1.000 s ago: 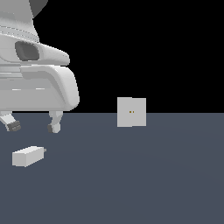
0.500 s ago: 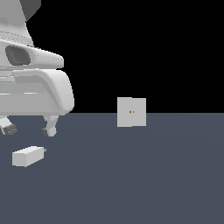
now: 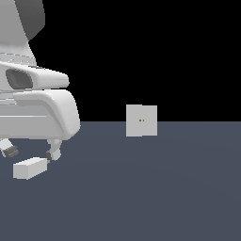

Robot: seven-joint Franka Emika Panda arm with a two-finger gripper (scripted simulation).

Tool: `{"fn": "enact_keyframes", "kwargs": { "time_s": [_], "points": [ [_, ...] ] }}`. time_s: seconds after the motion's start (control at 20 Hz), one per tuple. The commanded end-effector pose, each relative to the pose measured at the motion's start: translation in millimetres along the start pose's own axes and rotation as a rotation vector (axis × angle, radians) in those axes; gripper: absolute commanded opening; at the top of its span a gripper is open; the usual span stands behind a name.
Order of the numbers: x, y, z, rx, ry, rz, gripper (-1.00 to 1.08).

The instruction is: Plug the charger into the wall socket.

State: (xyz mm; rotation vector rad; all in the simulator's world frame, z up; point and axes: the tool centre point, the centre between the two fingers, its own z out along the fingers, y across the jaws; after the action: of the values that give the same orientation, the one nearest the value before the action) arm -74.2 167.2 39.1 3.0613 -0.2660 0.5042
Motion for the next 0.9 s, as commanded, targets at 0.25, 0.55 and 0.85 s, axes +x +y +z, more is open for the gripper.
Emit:
{"fn": "enact_keyframes", "kwargs": {
  "time_s": [0.25,0.55,0.85],
  "points": [
    [-8,0,24,-0.001,0.000,0.001,1.00],
    [-9,0,26,-0.001,0.000,0.001,-1.00],
    [-9,0,26,-0.001,0.000,0.001,-1.00]
  ]
}}
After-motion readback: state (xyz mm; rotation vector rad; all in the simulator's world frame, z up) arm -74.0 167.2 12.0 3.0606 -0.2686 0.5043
